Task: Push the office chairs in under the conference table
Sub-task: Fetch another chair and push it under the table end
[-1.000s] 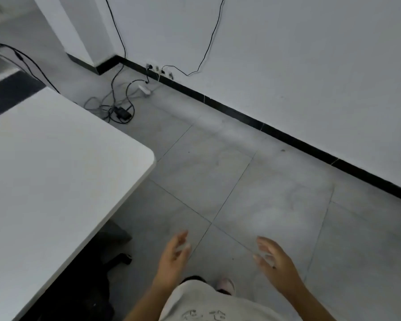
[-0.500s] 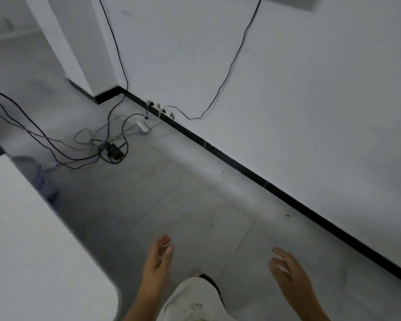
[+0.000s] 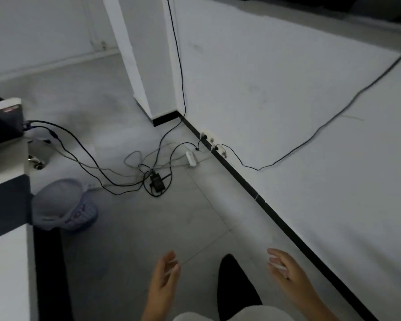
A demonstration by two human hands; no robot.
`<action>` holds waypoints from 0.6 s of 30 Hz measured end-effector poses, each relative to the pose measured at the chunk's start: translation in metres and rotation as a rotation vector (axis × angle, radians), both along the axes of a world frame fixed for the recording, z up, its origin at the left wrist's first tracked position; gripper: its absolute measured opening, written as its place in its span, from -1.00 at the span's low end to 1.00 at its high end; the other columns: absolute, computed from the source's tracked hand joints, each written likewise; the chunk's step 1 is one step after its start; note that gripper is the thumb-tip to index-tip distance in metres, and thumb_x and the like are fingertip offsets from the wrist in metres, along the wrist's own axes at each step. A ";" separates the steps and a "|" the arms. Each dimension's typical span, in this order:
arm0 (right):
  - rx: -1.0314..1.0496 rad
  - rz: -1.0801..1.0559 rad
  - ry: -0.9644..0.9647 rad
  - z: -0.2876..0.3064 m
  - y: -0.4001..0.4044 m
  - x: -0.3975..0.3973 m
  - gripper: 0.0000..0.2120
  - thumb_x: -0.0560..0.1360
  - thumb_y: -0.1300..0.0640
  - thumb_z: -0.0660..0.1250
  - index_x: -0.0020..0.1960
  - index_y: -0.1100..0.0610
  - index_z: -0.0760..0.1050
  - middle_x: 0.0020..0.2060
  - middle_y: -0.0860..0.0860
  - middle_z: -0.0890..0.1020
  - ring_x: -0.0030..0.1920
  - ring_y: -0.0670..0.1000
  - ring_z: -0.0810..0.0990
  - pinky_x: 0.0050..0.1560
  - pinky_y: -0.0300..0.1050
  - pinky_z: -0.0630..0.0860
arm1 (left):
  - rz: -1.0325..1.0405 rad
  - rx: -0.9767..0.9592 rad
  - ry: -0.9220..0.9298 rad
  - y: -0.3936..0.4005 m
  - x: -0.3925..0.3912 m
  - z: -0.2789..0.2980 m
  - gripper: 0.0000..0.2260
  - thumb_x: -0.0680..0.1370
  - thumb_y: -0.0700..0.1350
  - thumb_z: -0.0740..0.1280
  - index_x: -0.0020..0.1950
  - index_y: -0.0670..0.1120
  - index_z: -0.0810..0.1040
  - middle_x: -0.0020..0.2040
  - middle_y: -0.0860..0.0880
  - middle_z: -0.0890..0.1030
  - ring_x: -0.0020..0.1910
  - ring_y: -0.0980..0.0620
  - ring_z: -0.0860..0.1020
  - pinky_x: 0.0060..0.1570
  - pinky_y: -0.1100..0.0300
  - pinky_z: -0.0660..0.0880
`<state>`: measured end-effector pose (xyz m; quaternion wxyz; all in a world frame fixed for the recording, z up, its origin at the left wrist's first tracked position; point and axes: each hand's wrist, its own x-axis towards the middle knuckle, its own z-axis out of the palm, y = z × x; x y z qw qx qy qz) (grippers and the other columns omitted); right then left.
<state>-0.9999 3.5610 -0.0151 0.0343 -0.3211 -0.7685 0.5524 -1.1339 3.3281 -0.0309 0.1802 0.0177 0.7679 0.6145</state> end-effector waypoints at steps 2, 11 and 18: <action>0.016 0.063 0.002 0.002 0.033 -0.057 -0.74 0.45 0.29 0.31 0.07 0.05 0.41 -0.02 -0.21 0.46 0.06 -0.02 0.51 -0.12 -0.53 0.41 | 0.044 -0.014 0.001 0.022 -0.045 0.002 -0.74 0.48 -0.43 0.23 0.14 -0.25 0.41 0.03 -0.18 0.50 -0.24 0.50 0.50 -0.25 0.61 0.39; -0.099 0.295 0.002 0.019 0.112 -0.320 -0.79 0.48 0.26 0.28 0.06 0.03 0.43 -0.07 -0.11 0.51 0.00 -0.11 0.49 -0.21 -0.55 0.41 | 0.323 0.061 -0.078 0.079 -0.206 0.014 -0.81 0.45 -0.27 0.29 -0.02 -0.02 0.45 -0.18 0.24 0.66 -0.21 0.43 0.55 -0.21 0.55 0.44; -0.156 0.282 -0.107 0.009 0.120 -0.474 -0.83 0.47 0.33 0.27 0.04 0.17 0.48 -0.03 0.14 0.55 -0.12 -0.13 0.49 -0.27 -0.53 0.42 | 0.508 0.059 -0.138 0.073 -0.340 0.008 -0.63 0.49 -0.44 0.20 -0.11 0.06 0.51 -0.05 -0.06 0.55 -0.05 0.07 0.56 -0.14 0.41 0.45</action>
